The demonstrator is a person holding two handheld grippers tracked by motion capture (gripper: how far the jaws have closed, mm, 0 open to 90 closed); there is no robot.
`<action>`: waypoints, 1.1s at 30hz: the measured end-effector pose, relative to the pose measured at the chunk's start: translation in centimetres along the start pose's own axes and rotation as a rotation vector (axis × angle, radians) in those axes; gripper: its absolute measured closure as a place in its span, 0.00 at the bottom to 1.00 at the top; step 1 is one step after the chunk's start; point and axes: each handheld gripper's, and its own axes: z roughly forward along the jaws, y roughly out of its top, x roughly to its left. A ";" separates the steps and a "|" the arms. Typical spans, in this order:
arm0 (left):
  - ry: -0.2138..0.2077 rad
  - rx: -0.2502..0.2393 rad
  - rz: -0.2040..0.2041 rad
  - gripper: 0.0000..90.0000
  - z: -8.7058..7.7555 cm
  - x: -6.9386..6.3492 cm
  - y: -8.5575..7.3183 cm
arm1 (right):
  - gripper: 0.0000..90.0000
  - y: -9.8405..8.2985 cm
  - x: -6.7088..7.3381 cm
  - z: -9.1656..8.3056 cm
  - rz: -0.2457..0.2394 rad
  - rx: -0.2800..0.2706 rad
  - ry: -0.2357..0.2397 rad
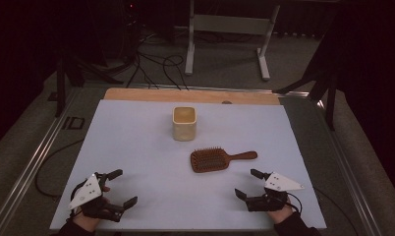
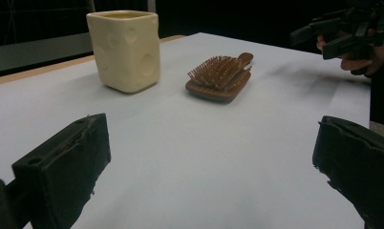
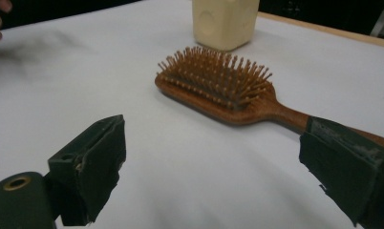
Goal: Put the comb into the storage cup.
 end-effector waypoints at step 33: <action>0.005 -0.006 0.002 0.00 -0.5 -0.1 0.1 | 0.09 2.7 1.6 -0.6 -0.002 0.064 0.060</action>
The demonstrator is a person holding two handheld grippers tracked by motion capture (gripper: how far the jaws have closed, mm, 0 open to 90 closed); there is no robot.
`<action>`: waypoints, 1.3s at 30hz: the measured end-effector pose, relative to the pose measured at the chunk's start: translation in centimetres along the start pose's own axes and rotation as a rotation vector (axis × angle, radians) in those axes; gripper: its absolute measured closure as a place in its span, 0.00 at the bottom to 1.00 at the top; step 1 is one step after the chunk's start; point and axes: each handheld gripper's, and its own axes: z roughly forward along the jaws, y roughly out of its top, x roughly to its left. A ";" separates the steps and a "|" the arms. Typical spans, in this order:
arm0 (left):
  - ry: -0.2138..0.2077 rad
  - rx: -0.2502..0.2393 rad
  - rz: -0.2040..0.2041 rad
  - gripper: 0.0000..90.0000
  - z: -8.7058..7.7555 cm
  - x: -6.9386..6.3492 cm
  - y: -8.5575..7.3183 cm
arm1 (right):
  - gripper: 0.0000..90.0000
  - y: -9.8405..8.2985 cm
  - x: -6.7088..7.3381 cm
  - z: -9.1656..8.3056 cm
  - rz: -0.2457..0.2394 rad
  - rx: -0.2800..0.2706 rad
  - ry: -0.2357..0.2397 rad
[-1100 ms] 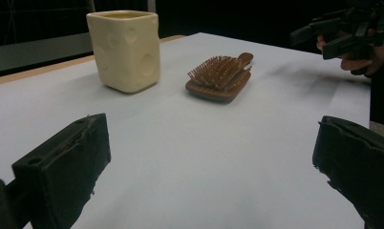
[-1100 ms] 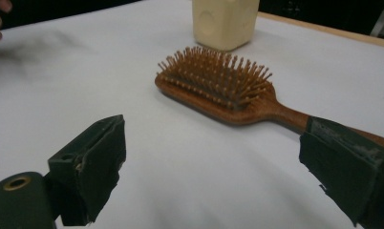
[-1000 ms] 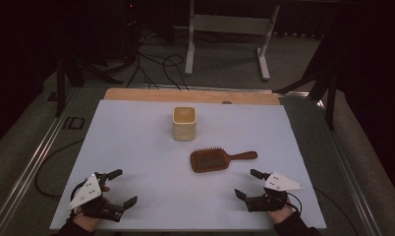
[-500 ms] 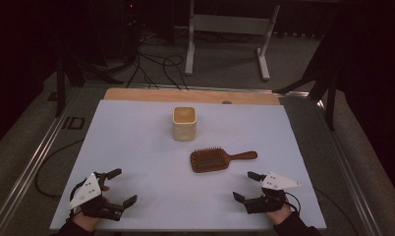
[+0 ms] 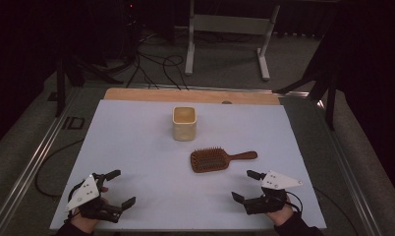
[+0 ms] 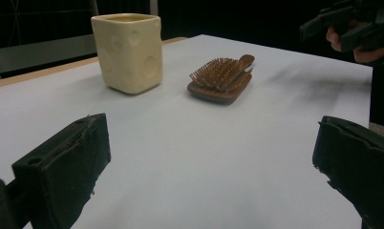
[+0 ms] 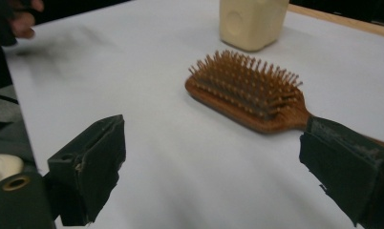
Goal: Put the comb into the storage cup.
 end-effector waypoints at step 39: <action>0.001 -0.007 -0.003 0.00 -0.1 0.0 0.1 | 0.10 9.2 -4.0 0.1 -0.090 -0.066 -0.061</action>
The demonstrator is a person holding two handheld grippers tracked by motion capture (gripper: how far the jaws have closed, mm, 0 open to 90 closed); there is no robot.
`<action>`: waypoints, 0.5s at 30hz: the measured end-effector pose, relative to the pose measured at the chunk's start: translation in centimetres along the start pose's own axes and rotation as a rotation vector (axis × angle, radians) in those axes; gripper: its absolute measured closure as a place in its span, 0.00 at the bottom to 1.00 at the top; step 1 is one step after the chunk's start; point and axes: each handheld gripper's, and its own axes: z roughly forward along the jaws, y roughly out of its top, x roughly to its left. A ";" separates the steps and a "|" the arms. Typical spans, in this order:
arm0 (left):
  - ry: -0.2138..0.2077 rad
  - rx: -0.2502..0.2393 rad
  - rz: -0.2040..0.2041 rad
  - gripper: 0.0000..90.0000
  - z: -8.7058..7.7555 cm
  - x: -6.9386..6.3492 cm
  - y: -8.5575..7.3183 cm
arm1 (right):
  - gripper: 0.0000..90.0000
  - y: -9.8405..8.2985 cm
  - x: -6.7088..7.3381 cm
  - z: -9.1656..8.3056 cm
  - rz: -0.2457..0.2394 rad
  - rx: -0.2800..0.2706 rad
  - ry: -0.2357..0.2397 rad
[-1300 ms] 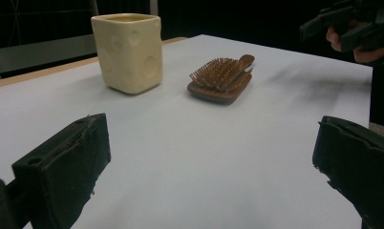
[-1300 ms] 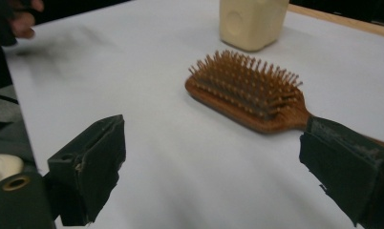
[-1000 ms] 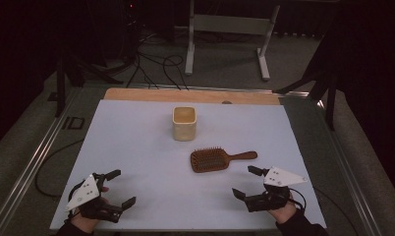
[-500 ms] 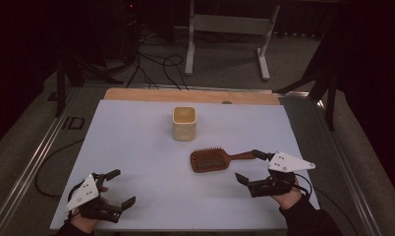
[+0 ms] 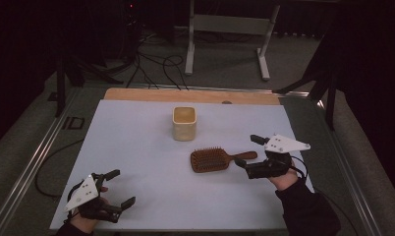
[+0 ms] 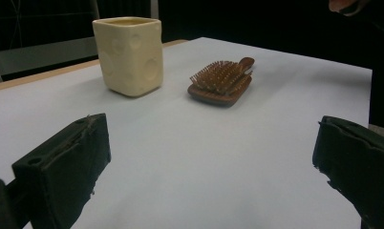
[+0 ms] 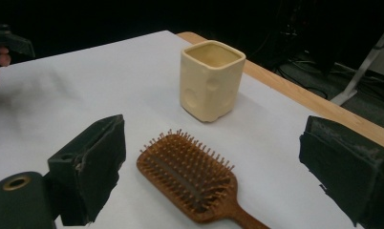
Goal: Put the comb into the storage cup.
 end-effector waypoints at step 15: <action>-0.003 -0.001 -0.001 0.00 0.0 0.1 0.0 | 0.10 -0.2 -3.0 2.1 0.045 0.039 -0.051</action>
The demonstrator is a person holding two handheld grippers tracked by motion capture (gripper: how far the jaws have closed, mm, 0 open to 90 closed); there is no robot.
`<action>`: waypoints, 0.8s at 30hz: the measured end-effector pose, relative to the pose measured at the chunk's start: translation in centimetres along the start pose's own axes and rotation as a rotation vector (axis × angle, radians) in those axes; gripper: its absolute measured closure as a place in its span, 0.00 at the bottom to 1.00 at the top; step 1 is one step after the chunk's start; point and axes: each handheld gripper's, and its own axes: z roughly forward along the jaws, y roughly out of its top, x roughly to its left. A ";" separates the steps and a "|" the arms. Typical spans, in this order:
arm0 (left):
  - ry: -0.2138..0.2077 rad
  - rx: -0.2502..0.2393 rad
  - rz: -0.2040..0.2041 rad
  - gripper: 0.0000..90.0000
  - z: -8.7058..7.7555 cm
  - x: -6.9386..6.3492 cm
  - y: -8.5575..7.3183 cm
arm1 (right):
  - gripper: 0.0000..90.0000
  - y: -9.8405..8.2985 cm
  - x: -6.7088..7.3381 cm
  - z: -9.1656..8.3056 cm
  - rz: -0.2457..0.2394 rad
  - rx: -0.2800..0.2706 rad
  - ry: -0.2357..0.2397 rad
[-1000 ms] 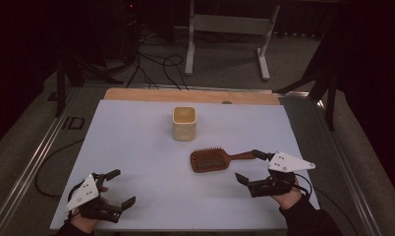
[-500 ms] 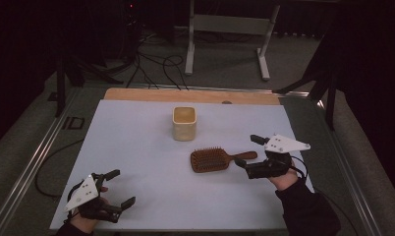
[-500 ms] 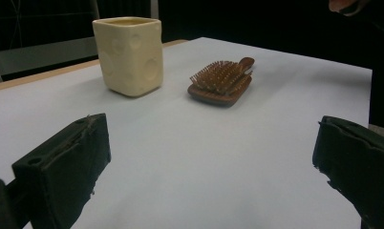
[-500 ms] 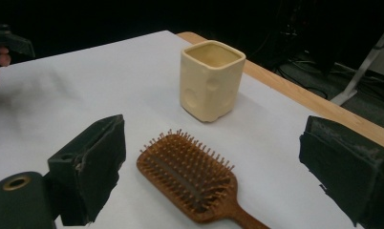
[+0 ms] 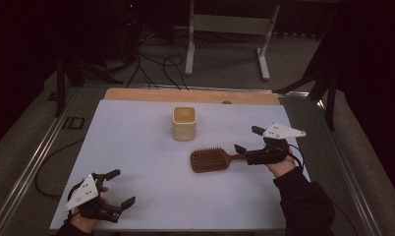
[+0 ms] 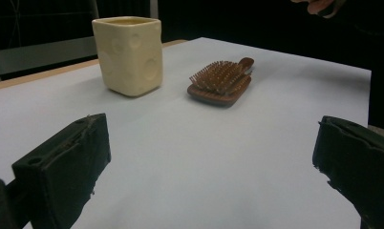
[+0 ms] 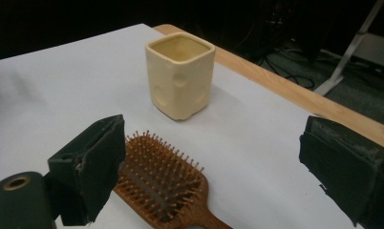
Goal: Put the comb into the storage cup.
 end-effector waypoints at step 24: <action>-0.002 0.000 -0.004 0.00 0.0 0.0 0.0 | 0.13 -2.3 -2.8 3.0 0.072 0.066 -0.013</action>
